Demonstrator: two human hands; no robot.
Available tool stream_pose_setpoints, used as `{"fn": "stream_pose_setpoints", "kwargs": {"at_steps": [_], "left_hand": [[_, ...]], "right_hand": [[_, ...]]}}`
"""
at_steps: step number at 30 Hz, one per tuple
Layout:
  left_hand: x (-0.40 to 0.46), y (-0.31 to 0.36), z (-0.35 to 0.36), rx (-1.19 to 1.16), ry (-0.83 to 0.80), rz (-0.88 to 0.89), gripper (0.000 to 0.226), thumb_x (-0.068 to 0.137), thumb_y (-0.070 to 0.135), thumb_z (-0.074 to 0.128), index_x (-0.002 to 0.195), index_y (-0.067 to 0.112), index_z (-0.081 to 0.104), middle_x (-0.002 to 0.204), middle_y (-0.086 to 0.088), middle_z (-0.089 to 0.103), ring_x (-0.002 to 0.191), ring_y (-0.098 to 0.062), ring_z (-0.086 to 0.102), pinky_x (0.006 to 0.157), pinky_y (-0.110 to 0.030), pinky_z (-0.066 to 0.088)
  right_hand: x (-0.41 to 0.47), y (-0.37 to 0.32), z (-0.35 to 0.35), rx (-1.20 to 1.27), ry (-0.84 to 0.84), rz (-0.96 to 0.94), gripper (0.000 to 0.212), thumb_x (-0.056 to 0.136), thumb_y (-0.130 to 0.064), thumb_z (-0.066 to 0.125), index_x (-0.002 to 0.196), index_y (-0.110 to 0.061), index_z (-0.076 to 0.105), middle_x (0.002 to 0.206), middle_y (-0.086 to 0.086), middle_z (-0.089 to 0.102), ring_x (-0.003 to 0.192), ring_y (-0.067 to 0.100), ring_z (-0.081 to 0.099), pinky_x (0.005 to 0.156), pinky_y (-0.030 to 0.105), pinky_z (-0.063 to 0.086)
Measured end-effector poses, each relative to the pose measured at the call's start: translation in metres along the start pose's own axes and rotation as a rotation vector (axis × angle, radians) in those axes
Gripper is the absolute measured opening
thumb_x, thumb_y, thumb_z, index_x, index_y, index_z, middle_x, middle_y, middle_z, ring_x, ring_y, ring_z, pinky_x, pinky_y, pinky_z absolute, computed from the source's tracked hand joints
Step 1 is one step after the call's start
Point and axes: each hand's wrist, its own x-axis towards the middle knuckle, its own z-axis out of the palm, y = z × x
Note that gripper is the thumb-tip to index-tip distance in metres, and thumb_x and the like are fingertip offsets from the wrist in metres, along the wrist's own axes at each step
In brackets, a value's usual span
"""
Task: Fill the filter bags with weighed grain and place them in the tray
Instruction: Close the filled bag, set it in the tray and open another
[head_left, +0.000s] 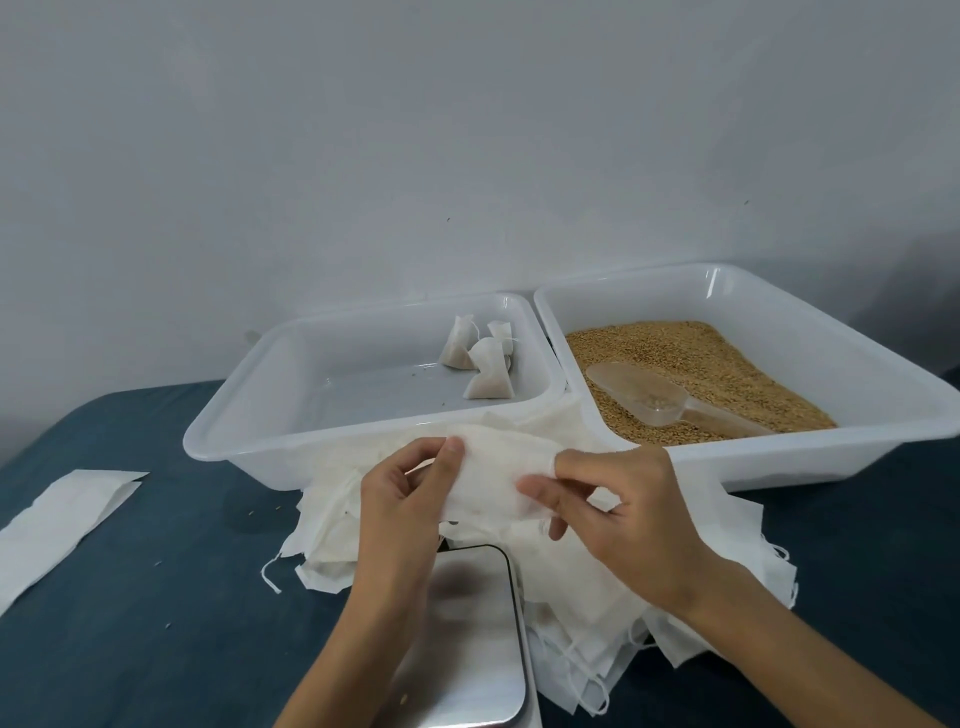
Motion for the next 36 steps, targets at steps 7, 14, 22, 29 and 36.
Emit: {"fn": "stream_pose_setpoints", "kwargs": {"at_steps": [7,14,22,29,36], "left_hand": [[-0.001,0.001,0.001,-0.014,0.010,-0.035,0.019,0.098,0.021,0.067,0.091,0.006,0.078,0.075,-0.015,0.072,0.061,-0.021,0.063,0.054,-0.027,0.052],[0.000,0.004,-0.001,-0.050,-0.016,-0.068,0.019,0.098,0.020,0.067,0.094,0.007,0.080,0.087,-0.012,0.078,0.071,-0.018,0.070,0.063,-0.026,0.058],[0.001,0.001,0.001,-0.006,0.071,-0.058,0.016,0.102,0.025,0.064,0.096,0.018,0.078,0.084,-0.012,0.068,0.076,-0.027,0.057,0.070,-0.039,0.051],[-0.011,0.007,-0.001,0.613,-0.153,0.607,0.067,0.083,0.066,0.071,0.138,0.031,0.059,0.138,0.017,0.056,0.136,-0.008,0.050,0.110,-0.015,0.036],[-0.020,-0.003,0.008,0.628,-0.309,0.510,0.060,0.087,0.020,0.069,0.131,0.055,0.048,0.124,0.030,0.065,0.121,0.000,0.060,0.100,-0.018,0.046]], "right_hand": [[0.003,-0.001,0.002,0.079,-0.032,0.018,0.038,0.097,-0.033,0.069,0.069,-0.007,0.069,0.072,0.002,0.066,0.056,0.015,0.064,0.050,0.033,0.049],[-0.002,0.004,0.003,0.054,-0.015,0.070,0.041,0.099,-0.029,0.066,0.065,-0.010,0.055,0.054,-0.008,0.054,0.053,0.004,0.069,0.050,0.019,0.048],[0.000,0.002,0.000,0.167,0.087,0.165,0.038,0.100,-0.040,0.061,0.068,-0.020,0.057,0.052,0.000,0.057,0.048,0.011,0.069,0.044,0.035,0.047],[0.011,-0.010,-0.017,0.190,-0.090,0.271,0.097,0.087,-0.083,0.038,0.088,0.012,0.061,0.057,0.020,0.053,0.048,0.022,0.068,0.042,0.044,0.046],[0.035,-0.038,-0.032,0.029,-0.340,0.211,0.084,0.092,-0.079,0.033,0.090,-0.004,0.072,0.076,0.002,0.070,0.056,0.016,0.068,0.056,0.021,0.048]]}}
